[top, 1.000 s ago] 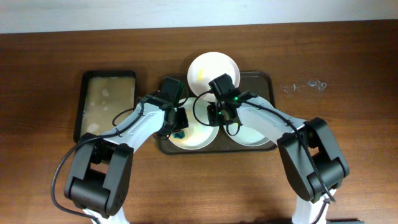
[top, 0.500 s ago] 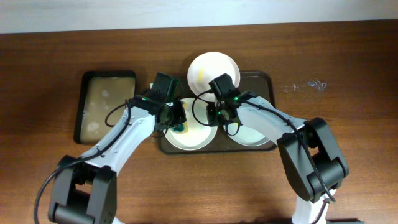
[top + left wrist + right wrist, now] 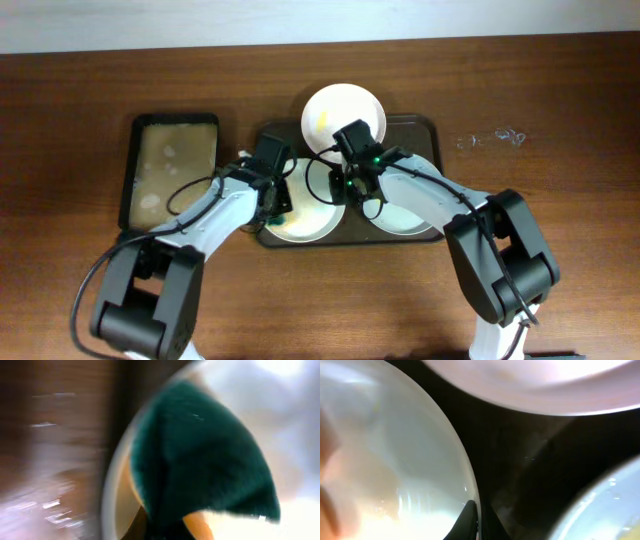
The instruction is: Clean dirty plates on tray and stack at the side
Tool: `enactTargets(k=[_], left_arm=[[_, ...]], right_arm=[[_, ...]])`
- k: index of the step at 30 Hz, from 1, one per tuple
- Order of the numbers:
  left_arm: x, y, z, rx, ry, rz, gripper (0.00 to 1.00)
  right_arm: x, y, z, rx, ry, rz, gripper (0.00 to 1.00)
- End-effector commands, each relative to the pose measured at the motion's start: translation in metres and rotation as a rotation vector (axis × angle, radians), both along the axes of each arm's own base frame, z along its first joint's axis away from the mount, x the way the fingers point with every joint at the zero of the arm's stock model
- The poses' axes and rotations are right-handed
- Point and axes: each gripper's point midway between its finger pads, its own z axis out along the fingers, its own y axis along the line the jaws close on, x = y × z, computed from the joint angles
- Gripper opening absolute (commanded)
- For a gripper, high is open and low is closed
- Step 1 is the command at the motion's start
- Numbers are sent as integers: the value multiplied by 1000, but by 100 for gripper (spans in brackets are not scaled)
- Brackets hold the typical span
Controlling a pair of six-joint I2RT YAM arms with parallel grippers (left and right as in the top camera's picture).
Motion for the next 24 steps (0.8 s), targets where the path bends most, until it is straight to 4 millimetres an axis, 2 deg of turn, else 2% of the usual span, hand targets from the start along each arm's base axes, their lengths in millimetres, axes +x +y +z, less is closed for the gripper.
enactTargets(k=[1,5,8,9,13,15,17,20,24], left_arm=[[23,36,65,123,-210,88,0],[20,36,116,32,-325,118,0],[14,51,130,-31,-327,183,0],[14,60,129,-50,-312,209,0],[11,89,124,-37,-279,286,0],[7,100,122,-27,-259,316,0],[4,106,120,-20,-243,330,0],[0,109,118,-14,-227,337,0],[-2,109,117,-11,-216,337,0]], right_arm=[[3,-10,-5,-55,-6,-12,4],[11,1,22,-54,-53,46,4],[19,-1,50,-144,-129,48,4],[21,-6,68,-225,-175,56,4],[28,-15,112,-420,-279,61,4],[34,-16,146,-566,-378,94,4],[34,-10,184,-708,-478,165,4],[32,-7,226,-909,-615,178,4],[20,-5,266,-1188,-735,199,4]])
